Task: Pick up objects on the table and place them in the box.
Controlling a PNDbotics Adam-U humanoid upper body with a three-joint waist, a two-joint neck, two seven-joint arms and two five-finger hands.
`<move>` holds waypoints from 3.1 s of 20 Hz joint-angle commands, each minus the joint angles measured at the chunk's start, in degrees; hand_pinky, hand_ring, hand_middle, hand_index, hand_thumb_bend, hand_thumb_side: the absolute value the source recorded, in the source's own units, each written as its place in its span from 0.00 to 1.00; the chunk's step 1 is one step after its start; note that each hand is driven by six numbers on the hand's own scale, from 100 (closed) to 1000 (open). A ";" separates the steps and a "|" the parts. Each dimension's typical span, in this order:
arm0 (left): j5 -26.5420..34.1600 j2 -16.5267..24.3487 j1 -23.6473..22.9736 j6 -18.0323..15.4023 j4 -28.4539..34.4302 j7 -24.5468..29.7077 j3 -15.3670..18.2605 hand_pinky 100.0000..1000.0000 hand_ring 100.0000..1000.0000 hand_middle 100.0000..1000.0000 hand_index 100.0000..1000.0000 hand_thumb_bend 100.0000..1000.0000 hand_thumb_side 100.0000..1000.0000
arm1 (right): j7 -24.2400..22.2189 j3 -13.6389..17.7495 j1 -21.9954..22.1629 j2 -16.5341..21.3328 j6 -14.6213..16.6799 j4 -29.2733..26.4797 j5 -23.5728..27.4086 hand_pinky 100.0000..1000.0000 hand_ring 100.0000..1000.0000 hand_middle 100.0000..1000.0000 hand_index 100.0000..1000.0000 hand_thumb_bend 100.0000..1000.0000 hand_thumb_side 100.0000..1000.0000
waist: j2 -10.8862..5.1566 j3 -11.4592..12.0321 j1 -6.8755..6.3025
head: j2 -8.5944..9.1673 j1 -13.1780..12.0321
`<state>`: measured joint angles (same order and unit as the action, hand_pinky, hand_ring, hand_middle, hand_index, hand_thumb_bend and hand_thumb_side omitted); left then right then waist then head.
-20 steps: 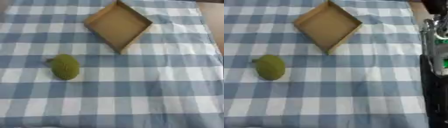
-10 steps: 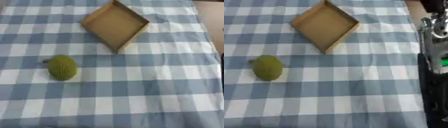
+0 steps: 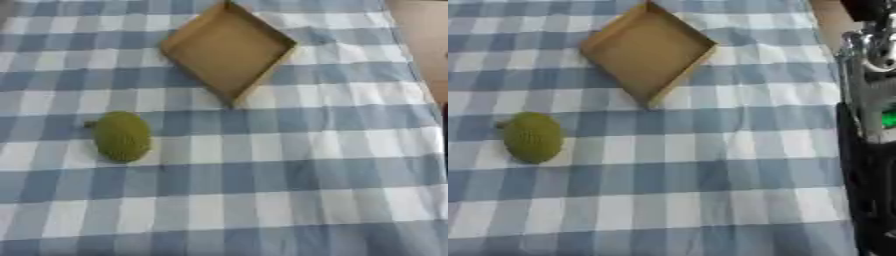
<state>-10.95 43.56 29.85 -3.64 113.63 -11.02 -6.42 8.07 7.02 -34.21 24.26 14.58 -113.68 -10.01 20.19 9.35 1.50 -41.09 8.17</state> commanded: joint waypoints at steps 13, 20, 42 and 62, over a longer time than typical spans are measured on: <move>0.13 9.94 11.18 6.80 0.96 36.60 -16.25 0.88 0.79 0.77 0.92 0.20 0.54 | -1.07 -0.72 -1.36 3.80 0.17 -0.91 -0.18 0.85 0.88 0.62 0.82 0.00 0.47 | -1.71 -0.80 -0.53 | -0.02 -1.04; -0.08 8.04 13.25 10.89 0.96 41.74 -19.88 0.88 0.80 0.77 0.92 0.33 0.57 | -1.31 -0.84 -1.23 3.69 0.10 -0.91 -0.02 0.85 0.88 0.61 0.82 0.00 0.47 | -1.78 -0.83 -0.55 | -0.11 -1.34; -15.09 7.91 9.55 19.25 0.96 48.72 -21.88 0.95 0.90 0.83 0.95 0.64 0.54 | -1.86 -1.06 -0.66 3.07 -0.19 -0.91 0.33 0.85 0.88 0.61 0.82 0.00 0.47 | -1.86 -0.75 -0.75 | -0.03 -1.78; -22.27 3.10 9.76 27.69 -2.88 48.08 -21.92 0.95 0.92 0.83 0.95 0.40 0.30 | -2.11 -1.04 -0.41 2.26 -0.42 -0.91 0.64 0.85 0.89 0.60 0.82 0.00 0.47 | -1.40 -1.28 -0.60 | 0.94 -2.04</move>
<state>-32.16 46.13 38.73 24.05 110.92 37.60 -29.00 6.07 5.64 -34.18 25.88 14.10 -113.68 -9.86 19.81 8.14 1.02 -40.74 6.26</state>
